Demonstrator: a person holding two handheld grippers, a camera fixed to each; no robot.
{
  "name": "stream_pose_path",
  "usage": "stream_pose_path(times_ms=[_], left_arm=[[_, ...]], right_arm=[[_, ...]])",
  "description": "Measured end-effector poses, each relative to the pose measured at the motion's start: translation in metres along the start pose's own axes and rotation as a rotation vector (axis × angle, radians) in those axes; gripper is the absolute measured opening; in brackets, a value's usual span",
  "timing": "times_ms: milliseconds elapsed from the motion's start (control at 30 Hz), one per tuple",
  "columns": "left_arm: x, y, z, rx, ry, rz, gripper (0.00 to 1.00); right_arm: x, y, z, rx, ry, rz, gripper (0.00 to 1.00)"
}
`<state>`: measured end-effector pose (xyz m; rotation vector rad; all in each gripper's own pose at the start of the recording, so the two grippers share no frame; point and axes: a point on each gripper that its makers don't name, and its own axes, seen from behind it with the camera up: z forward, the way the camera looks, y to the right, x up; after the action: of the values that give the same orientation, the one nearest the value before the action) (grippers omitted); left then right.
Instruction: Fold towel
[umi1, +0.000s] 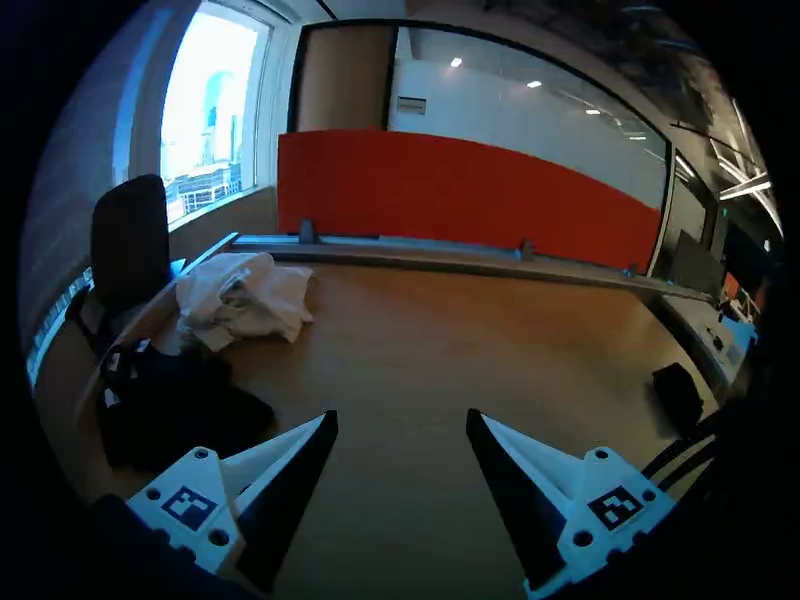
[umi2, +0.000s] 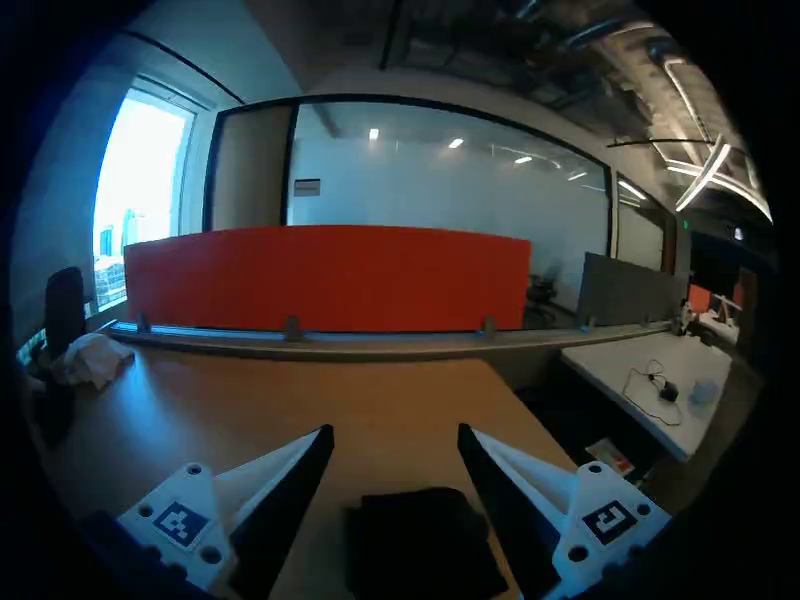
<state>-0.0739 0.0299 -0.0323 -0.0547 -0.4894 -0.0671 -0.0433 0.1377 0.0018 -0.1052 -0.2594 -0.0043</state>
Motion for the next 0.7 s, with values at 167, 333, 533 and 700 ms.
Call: stream_pose_path(times_ms=[167,333,533,700], left_arm=[[0.027,-0.005,0.002,0.013,0.082,-0.008,0.95],[0.046,-0.008,0.003,0.018,0.143,-0.015,0.95],[0.06,-0.007,0.006,0.0,0.183,-0.025,0.95],[0.07,-0.005,0.008,-0.019,0.215,-0.023,0.95]], right_arm=[[0.015,-0.017,-0.006,0.013,0.034,0.007,0.96],[0.026,-0.04,-0.011,0.035,0.059,0.005,0.96],[0.037,-0.073,-0.014,0.057,0.081,-0.006,0.96],[0.046,-0.103,-0.016,0.071,0.088,0.015,0.96]])
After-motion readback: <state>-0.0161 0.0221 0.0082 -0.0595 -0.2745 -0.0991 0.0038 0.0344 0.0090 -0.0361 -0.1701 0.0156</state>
